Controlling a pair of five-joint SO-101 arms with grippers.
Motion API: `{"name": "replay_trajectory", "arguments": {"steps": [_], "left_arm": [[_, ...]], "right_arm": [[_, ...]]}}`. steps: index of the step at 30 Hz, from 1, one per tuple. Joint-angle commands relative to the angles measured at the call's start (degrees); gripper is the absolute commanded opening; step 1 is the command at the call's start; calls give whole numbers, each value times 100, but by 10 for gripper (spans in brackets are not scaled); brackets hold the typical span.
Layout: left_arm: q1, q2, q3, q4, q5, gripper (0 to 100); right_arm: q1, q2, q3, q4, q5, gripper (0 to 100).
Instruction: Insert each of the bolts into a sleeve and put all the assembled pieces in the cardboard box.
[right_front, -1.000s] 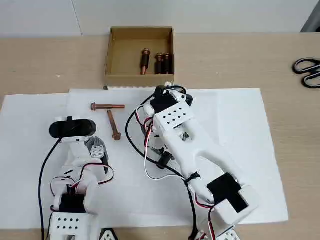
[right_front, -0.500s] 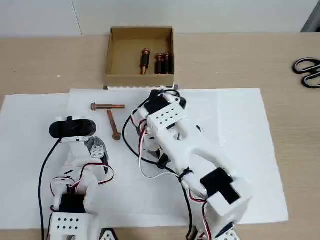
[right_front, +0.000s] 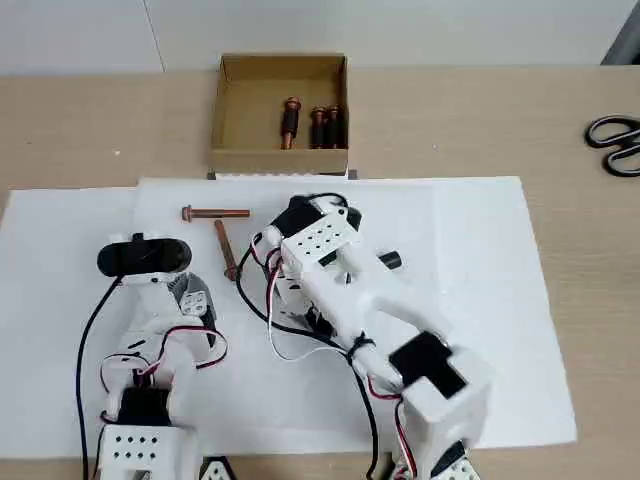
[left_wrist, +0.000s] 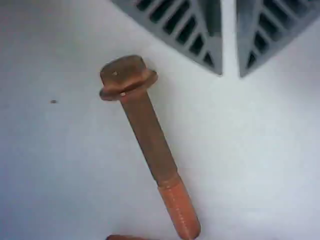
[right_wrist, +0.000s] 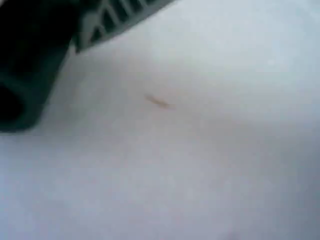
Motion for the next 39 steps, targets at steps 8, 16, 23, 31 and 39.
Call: {"name": "replay_trajectory", "arguments": {"steps": [8, 16, 23, 31, 39], "left_arm": [[-18, -44, -57, -97, 9, 6], [-18, -44, -57, -97, 9, 6], [-18, -44, -57, -97, 9, 6], [-18, -44, -57, -97, 9, 6], [-18, -44, -57, -97, 18, 6]], "right_arm": [[119, 242, 9, -215, -35, 112], [251, 215, 0, -409, 290, 108], [242, 215, -299, -365, 448, 108], [242, 215, -527, -356, 712, 109], [338, 215, -527, -585, 914, 110]]}}
